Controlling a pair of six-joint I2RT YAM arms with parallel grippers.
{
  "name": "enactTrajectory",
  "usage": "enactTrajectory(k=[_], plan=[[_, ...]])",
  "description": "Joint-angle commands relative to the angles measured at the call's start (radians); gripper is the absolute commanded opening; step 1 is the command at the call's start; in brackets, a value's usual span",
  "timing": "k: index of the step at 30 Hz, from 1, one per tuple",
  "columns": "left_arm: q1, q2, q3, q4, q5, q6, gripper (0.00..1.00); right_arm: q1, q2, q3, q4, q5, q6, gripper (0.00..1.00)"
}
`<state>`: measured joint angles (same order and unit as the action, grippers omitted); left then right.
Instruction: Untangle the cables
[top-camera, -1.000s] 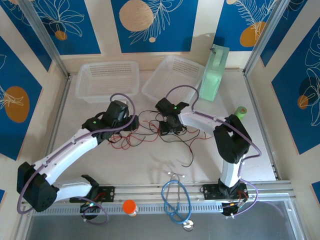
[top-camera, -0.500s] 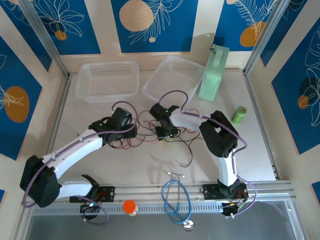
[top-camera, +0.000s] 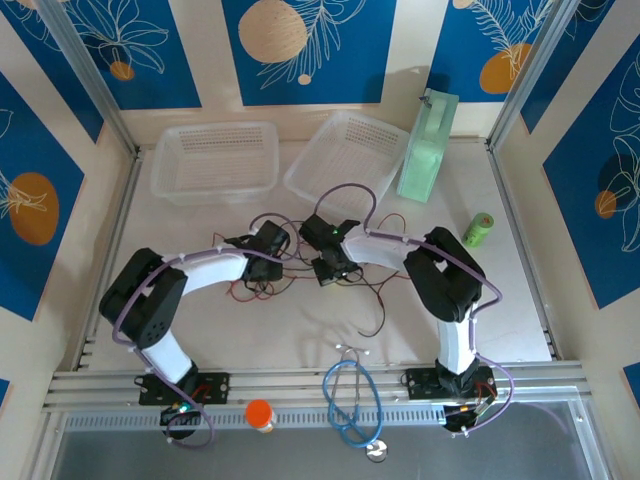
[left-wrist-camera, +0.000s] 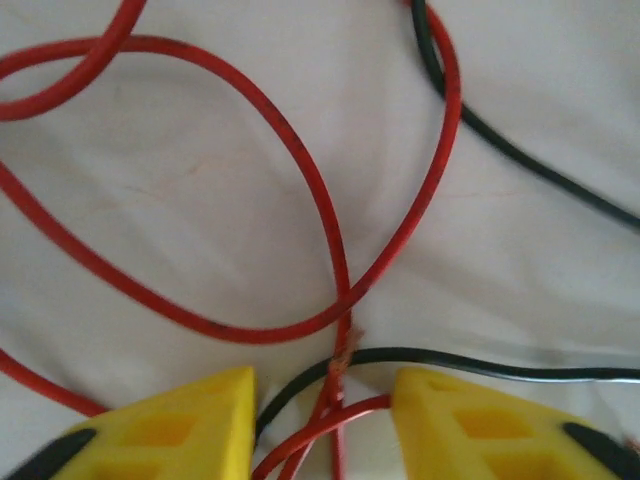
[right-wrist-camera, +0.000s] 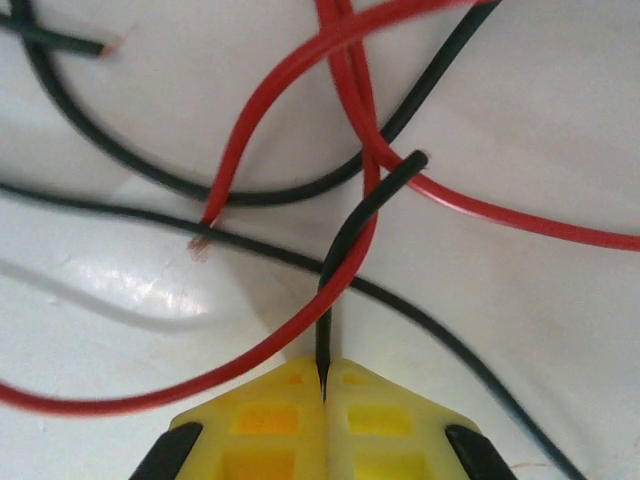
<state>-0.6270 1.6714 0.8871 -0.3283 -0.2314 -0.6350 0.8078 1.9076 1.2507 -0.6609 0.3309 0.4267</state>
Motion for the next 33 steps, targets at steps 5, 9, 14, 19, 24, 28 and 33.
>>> enactTrajectory(k=[5, 9, 14, 19, 24, 28, 33], plan=[[-0.001, 0.094, -0.065, 0.007, -0.075, -0.030, 0.00, -0.039, -0.136, 0.012, -0.276, -0.305, -0.213, 0.00], [0.000, 0.081, -0.101, 0.019, -0.085, -0.046, 0.00, -0.143, -0.212, 0.060, -0.419, -0.430, -0.257, 0.00], [0.001, 0.082, -0.091, -0.013, -0.118, -0.042, 0.00, -0.245, -0.352, 0.075, -0.463, -0.565, -0.269, 0.00], [0.003, 0.077, -0.091, -0.013, -0.121, -0.039, 0.00, -0.356, -0.507, 0.102, -0.448, -0.692, -0.238, 0.00], [0.003, 0.064, -0.098, 0.004, -0.108, -0.035, 0.00, -0.486, -0.608, 0.188, -0.405, -0.856, -0.155, 0.00], [0.003, 0.065, -0.101, 0.015, -0.096, -0.035, 0.00, -0.552, -0.639, 0.335, -0.420, -0.877, -0.109, 0.00], [0.003, 0.062, -0.106, 0.022, -0.092, -0.037, 0.00, -0.627, -0.605, 0.555, -0.439, -0.889, -0.065, 0.00]])
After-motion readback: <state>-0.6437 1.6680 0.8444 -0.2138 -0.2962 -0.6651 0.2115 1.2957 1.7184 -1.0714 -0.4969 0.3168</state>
